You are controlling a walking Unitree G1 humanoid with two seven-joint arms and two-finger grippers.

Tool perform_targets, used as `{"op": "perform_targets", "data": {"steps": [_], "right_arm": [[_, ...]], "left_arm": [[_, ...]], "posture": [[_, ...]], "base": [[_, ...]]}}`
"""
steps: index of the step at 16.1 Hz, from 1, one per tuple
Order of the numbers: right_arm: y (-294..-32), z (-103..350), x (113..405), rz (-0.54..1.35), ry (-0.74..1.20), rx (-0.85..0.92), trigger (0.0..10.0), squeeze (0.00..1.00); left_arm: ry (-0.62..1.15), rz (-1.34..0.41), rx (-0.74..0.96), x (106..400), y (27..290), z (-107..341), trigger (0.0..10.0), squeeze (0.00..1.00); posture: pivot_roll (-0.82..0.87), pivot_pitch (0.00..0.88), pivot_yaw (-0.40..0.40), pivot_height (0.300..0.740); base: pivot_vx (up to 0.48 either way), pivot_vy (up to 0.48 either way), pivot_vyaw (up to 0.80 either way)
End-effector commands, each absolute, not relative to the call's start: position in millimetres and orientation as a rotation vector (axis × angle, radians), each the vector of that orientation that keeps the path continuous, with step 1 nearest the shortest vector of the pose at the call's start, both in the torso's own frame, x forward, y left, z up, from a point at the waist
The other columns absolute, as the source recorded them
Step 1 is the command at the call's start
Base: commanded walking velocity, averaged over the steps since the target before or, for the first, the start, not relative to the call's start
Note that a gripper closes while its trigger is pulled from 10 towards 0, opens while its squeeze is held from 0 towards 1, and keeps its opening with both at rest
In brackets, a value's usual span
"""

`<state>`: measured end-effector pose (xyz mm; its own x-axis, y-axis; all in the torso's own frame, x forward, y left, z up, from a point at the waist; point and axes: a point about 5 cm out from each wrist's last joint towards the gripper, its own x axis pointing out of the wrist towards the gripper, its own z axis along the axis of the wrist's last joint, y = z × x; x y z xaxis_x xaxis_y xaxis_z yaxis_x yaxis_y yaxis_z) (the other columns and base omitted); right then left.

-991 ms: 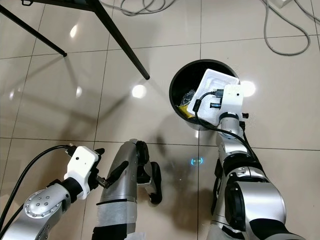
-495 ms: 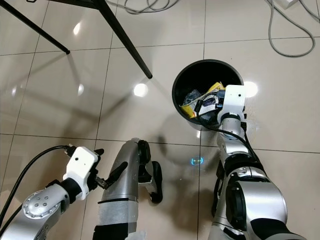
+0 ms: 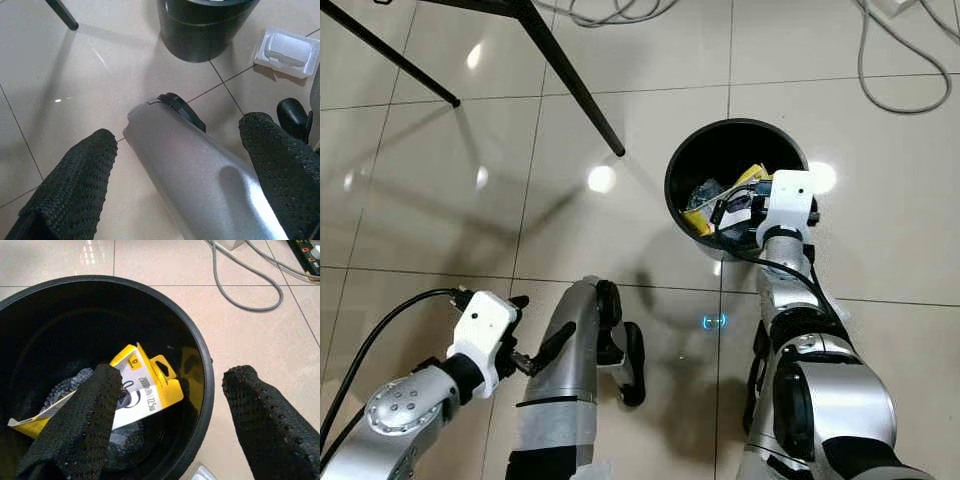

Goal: Picking trash to rubbish bin

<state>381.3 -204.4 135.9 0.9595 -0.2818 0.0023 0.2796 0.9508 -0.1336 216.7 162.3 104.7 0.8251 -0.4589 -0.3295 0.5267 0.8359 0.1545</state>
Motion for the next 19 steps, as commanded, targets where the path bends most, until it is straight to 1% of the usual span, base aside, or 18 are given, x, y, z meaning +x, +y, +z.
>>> {"op": "perform_targets", "data": {"steps": [1,11,14,19], "right_arm": [[-201.4,122.3,376.4,-0.278,0.058,-0.122,10.0,0.0],[-204.7,123.5,376.1,-0.262,0.047,-0.116,10.0,0.0],[-205.6,125.7,376.7,-0.252,0.036,-0.117,10.0,0.0],[-212.4,129.6,377.2,-0.252,0.027,-0.126,10.0,0.0]], "left_arm": [[0.351,-0.529,0.237,210.1,166.9,93.3,10.0,0.0],[0.341,-0.541,0.235,213.6,164.2,92.8,10.0,0.0],[0.335,-0.544,0.234,216.3,162.7,91.7,10.0,0.0],[0.316,-0.556,0.222,223.3,153.6,88.6,10.0,0.0]], "posture": [[0.27,0.544,0.265,0.562],[0.27,0.512,0.259,0.562],[0.26,0.499,0.254,0.587],[0.23,0.459,0.235,0.642]], "base": [[0.0,0.0,0.0],[0.0,0.0,0.0],[0.0,0.0,0.0],[0.0,0.0,0.0]]}}
